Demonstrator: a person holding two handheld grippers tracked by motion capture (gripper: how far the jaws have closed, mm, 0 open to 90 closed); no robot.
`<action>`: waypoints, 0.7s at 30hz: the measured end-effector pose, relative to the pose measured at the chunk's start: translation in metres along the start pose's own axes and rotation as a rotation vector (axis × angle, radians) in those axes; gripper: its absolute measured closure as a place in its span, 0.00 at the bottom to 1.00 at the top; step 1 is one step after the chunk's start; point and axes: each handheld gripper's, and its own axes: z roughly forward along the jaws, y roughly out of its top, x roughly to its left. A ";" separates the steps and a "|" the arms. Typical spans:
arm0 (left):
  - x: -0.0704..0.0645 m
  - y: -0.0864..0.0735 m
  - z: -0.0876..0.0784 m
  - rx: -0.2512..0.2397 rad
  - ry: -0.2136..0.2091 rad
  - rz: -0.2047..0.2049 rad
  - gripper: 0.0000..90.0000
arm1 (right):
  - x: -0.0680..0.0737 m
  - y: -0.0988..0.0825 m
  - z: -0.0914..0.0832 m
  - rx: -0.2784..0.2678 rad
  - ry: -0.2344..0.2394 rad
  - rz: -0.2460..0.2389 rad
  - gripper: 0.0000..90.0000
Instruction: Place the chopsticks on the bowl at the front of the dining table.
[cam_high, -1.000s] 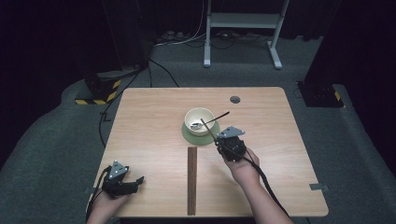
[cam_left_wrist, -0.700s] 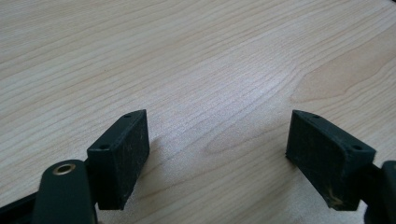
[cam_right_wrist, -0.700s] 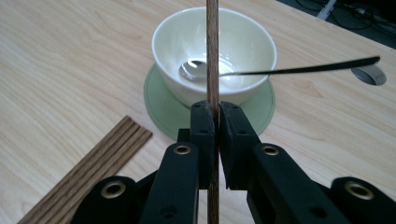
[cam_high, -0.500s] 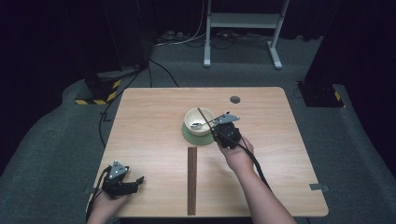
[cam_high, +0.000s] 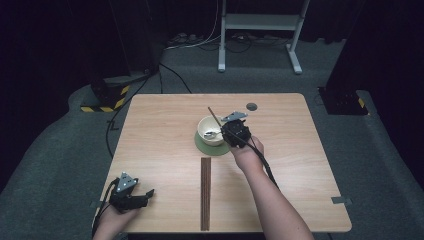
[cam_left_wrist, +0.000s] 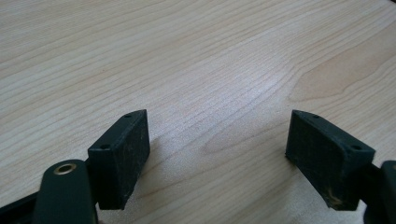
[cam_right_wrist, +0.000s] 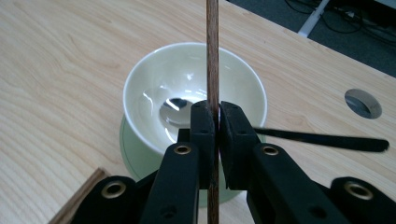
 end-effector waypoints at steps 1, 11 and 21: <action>0.000 0.000 0.000 -0.001 -0.001 0.000 0.24 | -0.001 0.002 0.002 0.001 0.008 0.006 0.94; 0.000 0.000 0.000 -0.004 -0.001 0.002 0.24 | 0.001 0.026 0.015 -0.003 0.018 0.024 0.94; 0.000 0.000 0.000 -0.002 -0.005 -0.001 0.24 | 0.001 0.036 0.037 0.035 -0.006 0.013 0.94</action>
